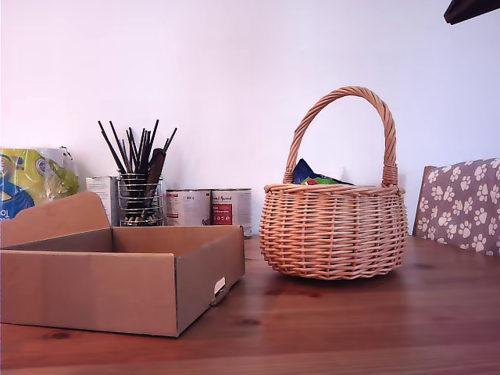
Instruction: Move the bags of Easter eggs from the cardboard box on the left into the woven basket on the right side.
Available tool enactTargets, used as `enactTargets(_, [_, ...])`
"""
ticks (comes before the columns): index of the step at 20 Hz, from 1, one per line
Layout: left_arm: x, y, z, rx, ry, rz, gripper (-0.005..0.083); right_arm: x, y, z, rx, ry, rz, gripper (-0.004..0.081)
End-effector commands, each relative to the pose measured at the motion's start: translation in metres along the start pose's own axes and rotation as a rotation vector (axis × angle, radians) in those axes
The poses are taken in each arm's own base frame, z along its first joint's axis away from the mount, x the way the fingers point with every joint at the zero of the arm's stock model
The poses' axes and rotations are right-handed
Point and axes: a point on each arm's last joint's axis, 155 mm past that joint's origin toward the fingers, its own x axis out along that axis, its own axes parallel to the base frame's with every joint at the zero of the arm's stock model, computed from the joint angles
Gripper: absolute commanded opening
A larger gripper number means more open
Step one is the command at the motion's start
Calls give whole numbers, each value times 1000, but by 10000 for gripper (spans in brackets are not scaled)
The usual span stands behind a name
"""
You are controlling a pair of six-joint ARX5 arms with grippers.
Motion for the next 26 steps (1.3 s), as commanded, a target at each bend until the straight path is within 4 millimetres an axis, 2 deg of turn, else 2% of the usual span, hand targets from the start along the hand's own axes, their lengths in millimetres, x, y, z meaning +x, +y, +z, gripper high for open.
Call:
enactTargets(1, [35,0,-42,-27,95,-19,-22,2,0,-5,4,5,8,-10])
enactTargets(6, [13,14,-91,-107,-77,72,-22,1,4,-2,26,-5,25,-10])
enactTargets(8, [8,13,-108,-102,-155,89,-22,0,6,3,19,-25,30,-11])
enactTargets(11, [8,9,-128,-95,-245,104,-22,-5,8,17,1,-84,31,-11])
enactTargets(16, [11,2,-158,-94,-325,114,-22,-23,11,28,-22,-145,13,-11])
enactTargets(19, [4,-2,-168,-93,-356,117,-22,-37,14,16,-33,-177,-12,-11])
enactTargets(26, [-30,-14,-179,-132,-461,116,-22,-76,27,-4,-46,-221,-6,-11])
